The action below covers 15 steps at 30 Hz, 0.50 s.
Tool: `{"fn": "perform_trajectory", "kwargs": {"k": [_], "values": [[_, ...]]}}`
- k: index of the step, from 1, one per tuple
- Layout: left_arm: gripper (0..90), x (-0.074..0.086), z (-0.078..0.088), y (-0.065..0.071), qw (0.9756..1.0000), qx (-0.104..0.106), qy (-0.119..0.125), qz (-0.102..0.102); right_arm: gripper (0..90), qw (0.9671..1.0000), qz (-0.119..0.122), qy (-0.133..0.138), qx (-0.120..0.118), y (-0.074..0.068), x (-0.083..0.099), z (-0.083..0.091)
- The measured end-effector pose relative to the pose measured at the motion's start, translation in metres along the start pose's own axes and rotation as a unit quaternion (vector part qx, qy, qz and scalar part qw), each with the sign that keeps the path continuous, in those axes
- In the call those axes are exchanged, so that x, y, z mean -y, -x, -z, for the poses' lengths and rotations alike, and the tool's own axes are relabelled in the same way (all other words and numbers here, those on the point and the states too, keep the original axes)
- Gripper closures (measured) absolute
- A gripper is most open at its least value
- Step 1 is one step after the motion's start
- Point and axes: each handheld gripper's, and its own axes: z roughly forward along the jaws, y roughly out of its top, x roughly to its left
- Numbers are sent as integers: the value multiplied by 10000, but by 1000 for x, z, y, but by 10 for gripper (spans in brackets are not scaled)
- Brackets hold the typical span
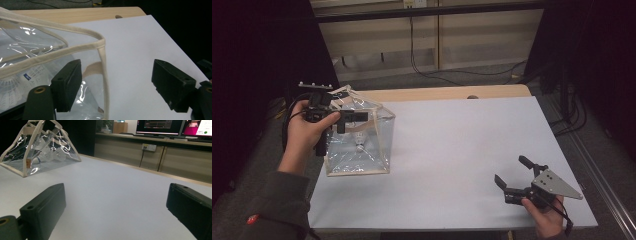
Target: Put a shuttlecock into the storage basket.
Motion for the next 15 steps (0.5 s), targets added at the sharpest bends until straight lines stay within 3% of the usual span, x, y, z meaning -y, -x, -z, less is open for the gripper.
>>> {"fn": "perform_trajectory", "kwargs": {"k": [15], "values": [[222, 8, -1, 8, 9997, 215, 10, -147, 24, 10000, 5, -4, -13, -1, 0, 0]]}}
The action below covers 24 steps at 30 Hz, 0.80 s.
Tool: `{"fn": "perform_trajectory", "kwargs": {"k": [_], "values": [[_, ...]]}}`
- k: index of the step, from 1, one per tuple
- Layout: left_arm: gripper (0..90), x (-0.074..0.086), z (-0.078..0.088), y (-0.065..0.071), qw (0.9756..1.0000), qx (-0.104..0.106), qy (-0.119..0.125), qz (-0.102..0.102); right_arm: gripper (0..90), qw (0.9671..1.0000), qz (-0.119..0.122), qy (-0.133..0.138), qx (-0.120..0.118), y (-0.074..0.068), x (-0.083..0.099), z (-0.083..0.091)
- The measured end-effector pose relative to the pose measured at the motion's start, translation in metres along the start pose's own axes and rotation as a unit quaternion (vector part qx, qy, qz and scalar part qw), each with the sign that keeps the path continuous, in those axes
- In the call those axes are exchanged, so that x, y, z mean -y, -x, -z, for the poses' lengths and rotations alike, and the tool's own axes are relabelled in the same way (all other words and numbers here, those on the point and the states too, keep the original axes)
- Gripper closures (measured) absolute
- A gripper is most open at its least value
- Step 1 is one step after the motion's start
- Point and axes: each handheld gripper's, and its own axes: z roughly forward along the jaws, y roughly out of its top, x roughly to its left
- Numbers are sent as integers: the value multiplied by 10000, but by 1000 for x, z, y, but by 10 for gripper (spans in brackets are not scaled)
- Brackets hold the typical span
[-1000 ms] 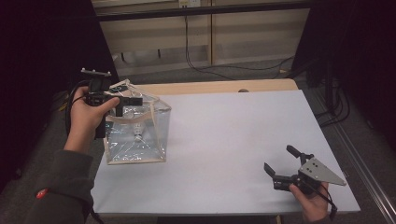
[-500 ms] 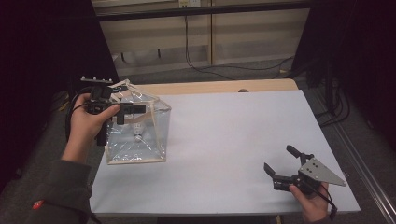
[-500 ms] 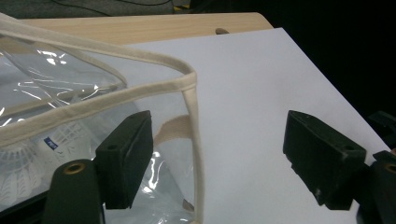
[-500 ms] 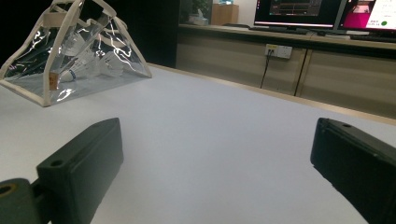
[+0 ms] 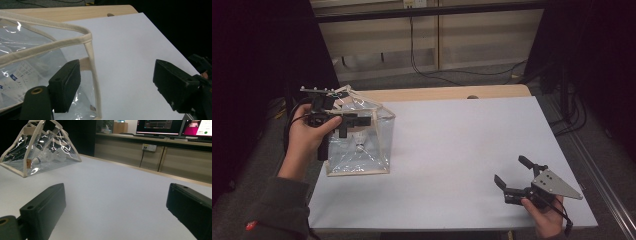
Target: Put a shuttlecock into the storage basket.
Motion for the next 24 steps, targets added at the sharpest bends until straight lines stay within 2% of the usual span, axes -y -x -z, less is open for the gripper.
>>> {"fn": "perform_trajectory", "kwargs": {"k": [24], "values": [[189, 13, -8, 7, 9994, 263, -81, -215, 24, 10000, -3, 9, 0, 0, 0, 0]]}}
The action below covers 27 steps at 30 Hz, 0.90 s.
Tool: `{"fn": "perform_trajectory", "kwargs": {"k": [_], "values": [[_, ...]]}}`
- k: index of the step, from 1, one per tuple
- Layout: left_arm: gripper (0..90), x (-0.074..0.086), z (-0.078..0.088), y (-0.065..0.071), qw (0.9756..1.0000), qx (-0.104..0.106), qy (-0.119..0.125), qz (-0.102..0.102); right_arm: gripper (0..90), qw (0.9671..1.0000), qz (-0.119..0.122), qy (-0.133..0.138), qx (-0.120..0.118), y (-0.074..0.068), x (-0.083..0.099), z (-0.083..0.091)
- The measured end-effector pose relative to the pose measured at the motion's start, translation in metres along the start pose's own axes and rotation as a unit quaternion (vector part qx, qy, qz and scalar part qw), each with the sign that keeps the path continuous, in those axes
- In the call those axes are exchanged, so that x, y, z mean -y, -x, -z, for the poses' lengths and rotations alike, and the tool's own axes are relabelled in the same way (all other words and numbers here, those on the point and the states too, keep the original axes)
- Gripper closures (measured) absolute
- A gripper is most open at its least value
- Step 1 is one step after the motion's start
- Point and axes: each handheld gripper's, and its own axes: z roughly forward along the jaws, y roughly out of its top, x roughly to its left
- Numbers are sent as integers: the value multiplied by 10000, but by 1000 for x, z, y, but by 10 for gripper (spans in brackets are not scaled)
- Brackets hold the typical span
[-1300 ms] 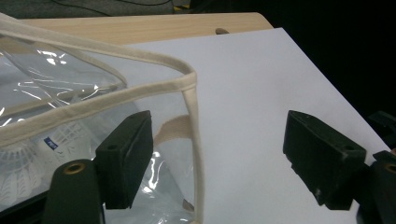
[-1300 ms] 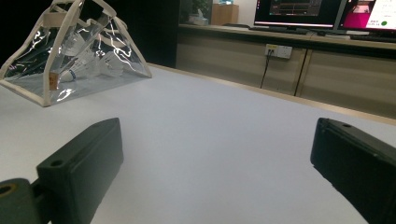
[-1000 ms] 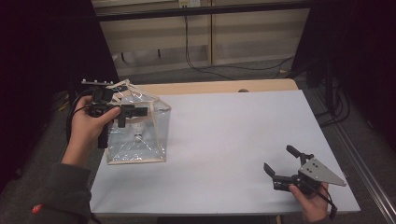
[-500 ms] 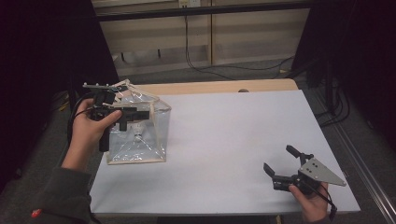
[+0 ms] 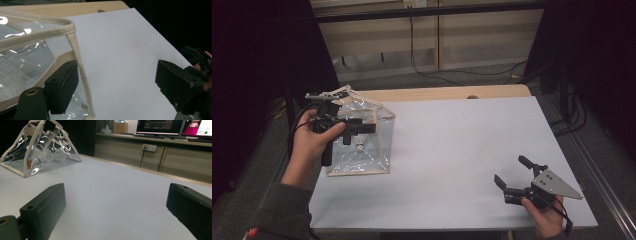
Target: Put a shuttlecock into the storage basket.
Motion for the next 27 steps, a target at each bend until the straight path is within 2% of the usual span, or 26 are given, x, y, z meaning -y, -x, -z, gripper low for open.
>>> {"fn": "perform_trajectory", "kwargs": {"k": [19, 27], "values": [[131, 16, -9, 5, 9991, 333, 116, -214, 24, 10000, -1, 8, 24, 0, -1, 1], [101, 23, -13, 6, 9986, 382, 203, -298, 24, 10000, -1, 9, 25, 0, -1, 1]]}}
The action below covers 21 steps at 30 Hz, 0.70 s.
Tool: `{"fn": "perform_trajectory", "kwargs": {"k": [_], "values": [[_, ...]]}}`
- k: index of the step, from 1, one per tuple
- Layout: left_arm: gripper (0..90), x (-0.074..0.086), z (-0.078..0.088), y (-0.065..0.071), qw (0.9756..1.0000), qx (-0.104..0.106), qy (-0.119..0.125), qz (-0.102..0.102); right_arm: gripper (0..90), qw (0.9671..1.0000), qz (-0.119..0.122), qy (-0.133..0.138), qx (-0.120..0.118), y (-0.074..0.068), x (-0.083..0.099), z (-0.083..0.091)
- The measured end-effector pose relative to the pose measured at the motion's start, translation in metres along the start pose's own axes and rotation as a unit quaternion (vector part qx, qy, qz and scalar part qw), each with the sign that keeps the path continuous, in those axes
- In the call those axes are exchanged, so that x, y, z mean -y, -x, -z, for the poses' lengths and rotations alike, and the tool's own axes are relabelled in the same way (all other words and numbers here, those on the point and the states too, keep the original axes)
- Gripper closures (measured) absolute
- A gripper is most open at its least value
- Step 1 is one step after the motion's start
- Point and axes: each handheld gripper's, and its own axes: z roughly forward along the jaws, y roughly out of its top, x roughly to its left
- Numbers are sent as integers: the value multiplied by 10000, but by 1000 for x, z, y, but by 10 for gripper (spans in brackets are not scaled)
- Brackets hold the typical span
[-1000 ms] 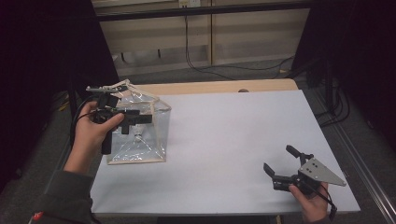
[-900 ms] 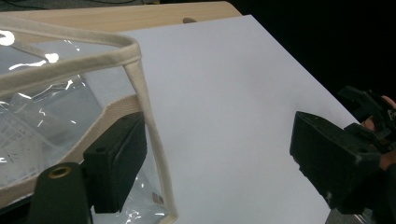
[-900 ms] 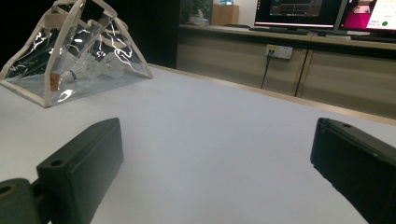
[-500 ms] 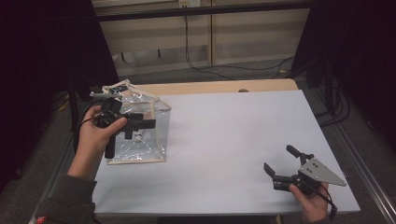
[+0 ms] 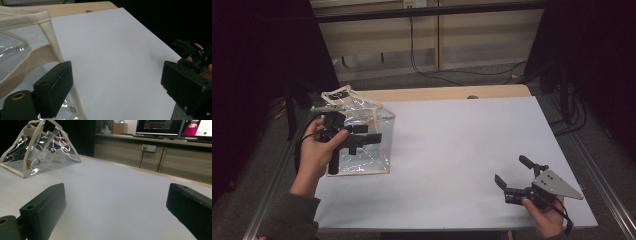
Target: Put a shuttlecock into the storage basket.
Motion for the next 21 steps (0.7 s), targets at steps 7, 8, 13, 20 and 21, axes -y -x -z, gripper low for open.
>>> {"fn": "perform_trajectory", "kwargs": {"k": [7, 8, 13, 20, 21], "values": [[93, 4, -2, 2, 10000, 52, 43, -19, 24, 10000, 1, 6, -6, 0, 0, 0], [93, 5, -3, 2, 10000, 36, 55, -33, 24, 10000, 4, 10, -4, 0, 0, 0], [93, 9, -5, 5, 9999, 71, 63, -82, 24, 10000, 7, 9, -7, 0, 0, 1], [93, 15, -6, 6, 9998, 57, 107, -139, 24, 10000, 0, 12, -10, 0, -1, 1], [93, 16, -6, 6, 9998, 64, 120, -147, 24, 10000, -3, 12, -11, 0, -1, 1]]}}
